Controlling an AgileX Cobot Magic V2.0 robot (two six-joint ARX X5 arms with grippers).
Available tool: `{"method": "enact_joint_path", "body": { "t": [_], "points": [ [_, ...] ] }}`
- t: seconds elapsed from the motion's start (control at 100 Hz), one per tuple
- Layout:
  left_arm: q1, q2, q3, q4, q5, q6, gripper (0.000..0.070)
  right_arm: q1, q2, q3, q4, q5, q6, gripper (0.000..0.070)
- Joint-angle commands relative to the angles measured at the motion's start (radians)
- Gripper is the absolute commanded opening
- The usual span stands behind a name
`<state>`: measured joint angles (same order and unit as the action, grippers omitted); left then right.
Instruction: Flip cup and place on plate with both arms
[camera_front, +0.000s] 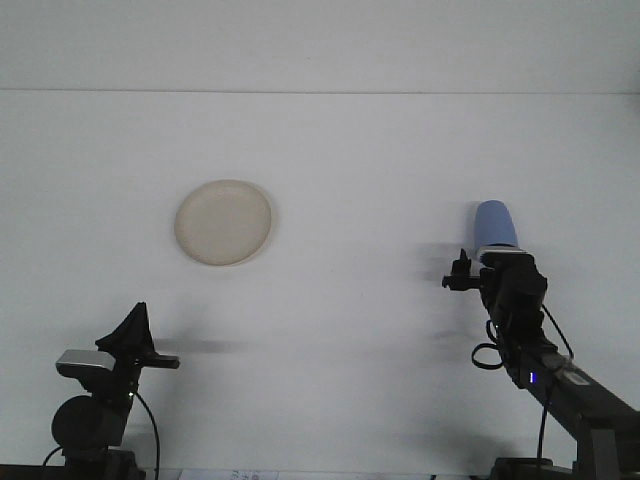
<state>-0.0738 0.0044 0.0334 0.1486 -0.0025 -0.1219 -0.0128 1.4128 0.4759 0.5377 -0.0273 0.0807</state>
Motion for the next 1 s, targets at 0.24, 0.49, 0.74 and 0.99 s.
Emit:
{"method": "enact_joint_path", "body": {
  "t": [0.24,0.49,0.74,0.99],
  "points": [
    [0.002,-0.001,-0.019,0.010,0.002,-0.003,0.0012,-0.002,0.196,0.098,0.115,-0.028,0.010,0.0478],
    [0.002,-0.001,-0.019,0.010,0.002,-0.003,0.0012,-0.013,0.293,0.188,0.113,-0.035,0.010,0.0000],
    [0.002,-0.001,-0.019,0.010,0.002,-0.003,0.0012,-0.008,0.233,0.192,0.079,-0.091,0.002,0.0000],
    [0.002,-0.001,-0.019,0.010,0.002,-0.003,0.0012,0.071,-0.096,0.301,-0.367,-0.105,-0.033,0.0000]
  ]
}}
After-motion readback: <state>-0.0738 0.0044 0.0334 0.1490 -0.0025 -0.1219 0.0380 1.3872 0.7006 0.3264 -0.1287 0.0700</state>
